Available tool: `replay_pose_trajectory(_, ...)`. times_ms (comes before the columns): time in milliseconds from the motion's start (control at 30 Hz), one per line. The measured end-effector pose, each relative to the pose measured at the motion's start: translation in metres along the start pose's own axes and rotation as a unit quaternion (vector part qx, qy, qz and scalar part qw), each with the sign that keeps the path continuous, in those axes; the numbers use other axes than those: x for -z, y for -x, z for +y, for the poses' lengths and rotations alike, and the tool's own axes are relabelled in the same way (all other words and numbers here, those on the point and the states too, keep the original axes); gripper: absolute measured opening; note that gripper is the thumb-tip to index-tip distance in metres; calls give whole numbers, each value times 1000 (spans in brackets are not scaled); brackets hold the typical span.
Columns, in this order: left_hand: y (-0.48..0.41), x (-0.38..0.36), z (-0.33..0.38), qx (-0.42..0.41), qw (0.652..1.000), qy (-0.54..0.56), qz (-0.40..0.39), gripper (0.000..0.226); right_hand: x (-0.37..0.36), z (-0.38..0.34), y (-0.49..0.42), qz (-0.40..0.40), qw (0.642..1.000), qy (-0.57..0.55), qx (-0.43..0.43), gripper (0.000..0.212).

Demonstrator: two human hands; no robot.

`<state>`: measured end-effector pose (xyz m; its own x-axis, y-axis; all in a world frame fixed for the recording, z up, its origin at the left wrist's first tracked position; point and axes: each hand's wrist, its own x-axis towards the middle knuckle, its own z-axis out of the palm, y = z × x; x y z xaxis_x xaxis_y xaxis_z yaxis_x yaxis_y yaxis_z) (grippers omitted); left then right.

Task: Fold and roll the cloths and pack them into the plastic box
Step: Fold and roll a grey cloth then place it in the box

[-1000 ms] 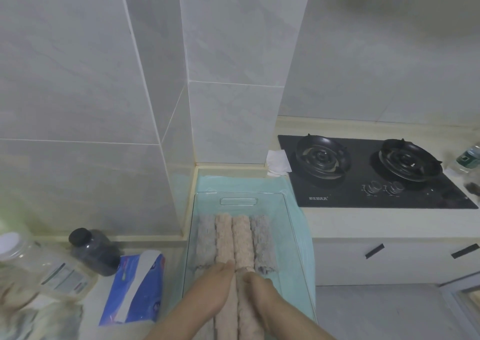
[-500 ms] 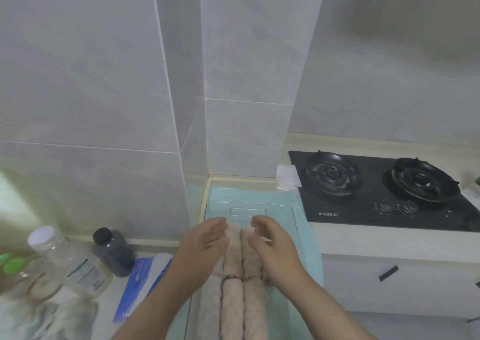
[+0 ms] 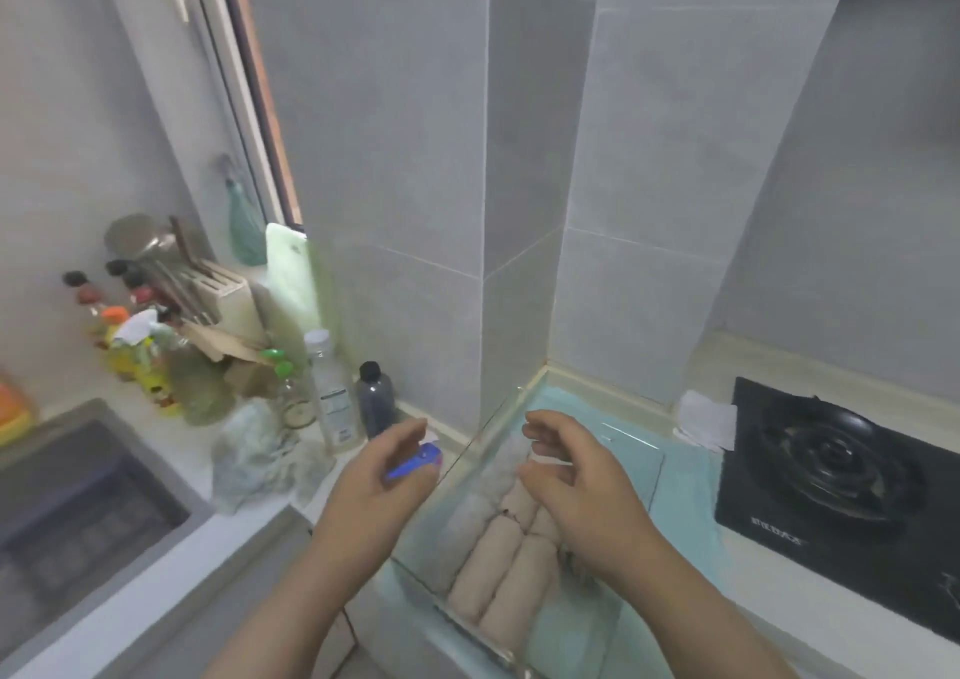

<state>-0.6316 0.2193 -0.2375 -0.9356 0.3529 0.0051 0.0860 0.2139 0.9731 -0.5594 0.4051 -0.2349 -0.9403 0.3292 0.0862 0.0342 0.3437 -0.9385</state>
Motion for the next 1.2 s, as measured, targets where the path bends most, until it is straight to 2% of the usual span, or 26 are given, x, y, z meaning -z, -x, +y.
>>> replay_pose_trajectory(167,90,41,-5,13,995,-37,92,39,-31,-21,31,-116,993,-22,28,33)
replay_pose_trajectory(333,188,103,-21,44,971,-74,222,38,-102,-56,63,-240,969,-19,51,34)
replay_pose_trajectory(533,324,184,-28,92,903,-23,419,35,-219,-119,139,-387,913,-12,126,35)
replay_pose_trajectory(733,467,262,-44,123,820,0,558,31,-335,-172,233,-495,848,11,187,41)
replay_pose_trajectory(967,606,343,-67,128,741,7,659,30,-450,-217,342,-561,803,6,203,35)
replay_pose_trajectory(1067,638,370,-72,135,719,7,681,36,-484,-233,370,-575,792,5,207,36)
replay_pose_trajectory(1200,659,404,-86,144,706,8,693,30,-524,-252,389,-593,777,4,210,39)
